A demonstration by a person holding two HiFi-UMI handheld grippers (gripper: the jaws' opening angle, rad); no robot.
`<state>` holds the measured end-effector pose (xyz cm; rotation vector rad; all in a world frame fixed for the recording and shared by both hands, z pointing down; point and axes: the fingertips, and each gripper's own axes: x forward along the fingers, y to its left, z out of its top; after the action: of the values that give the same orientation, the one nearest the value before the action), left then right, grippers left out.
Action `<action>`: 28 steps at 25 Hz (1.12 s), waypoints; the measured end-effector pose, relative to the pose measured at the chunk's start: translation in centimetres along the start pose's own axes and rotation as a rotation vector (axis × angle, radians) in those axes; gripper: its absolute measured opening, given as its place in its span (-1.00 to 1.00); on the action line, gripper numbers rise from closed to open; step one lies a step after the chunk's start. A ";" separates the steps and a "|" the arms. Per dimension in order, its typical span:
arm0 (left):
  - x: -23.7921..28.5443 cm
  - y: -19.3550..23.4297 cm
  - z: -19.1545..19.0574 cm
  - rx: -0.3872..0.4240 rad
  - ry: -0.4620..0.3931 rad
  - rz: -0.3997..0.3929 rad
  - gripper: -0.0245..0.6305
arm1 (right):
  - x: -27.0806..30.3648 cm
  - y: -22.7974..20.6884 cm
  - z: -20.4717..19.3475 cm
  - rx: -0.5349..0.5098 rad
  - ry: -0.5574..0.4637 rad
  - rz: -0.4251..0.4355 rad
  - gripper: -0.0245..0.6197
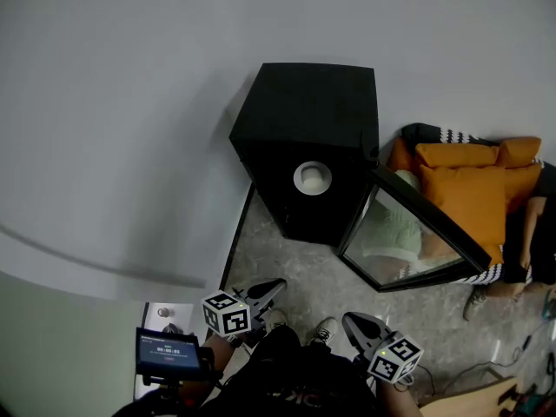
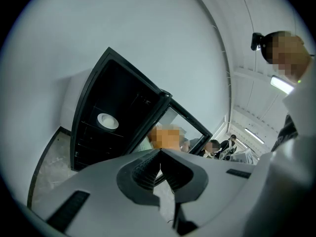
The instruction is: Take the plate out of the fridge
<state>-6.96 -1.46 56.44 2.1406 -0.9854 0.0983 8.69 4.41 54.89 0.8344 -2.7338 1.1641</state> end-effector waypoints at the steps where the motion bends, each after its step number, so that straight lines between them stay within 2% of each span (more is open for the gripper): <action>1: 0.7 0.7 0.4 -0.013 0.000 0.009 -0.91 | 0.0 -0.4 0.3 0.005 -0.004 -0.006 -0.90; 6: 3.6 3.0 2.6 -0.072 0.015 0.046 -0.91 | -0.9 -1.2 2.3 0.017 -0.028 -0.039 -0.90; 11: 7.9 10.3 4.1 -0.167 0.056 0.061 -0.91 | 2.0 -3.7 3.9 0.055 -0.080 -0.141 -0.90; 20: 15.7 19.8 6.5 -0.508 0.022 0.112 -0.91 | 2.8 -5.8 4.9 0.118 -0.122 -0.292 -0.90; 27: 21.6 25.0 6.0 -0.702 0.009 0.180 -0.89 | 0.9 -7.0 4.4 0.213 -0.180 -0.412 -0.90; 28: 22.3 25.6 5.9 -0.725 0.004 0.193 -0.80 | 0.7 -7.1 4.4 0.231 -0.197 -0.425 -0.90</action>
<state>-10.11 -29.69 75.90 1.3838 -1.0249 -0.1438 12.34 -2.95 56.54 1.5409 -2.3998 1.3711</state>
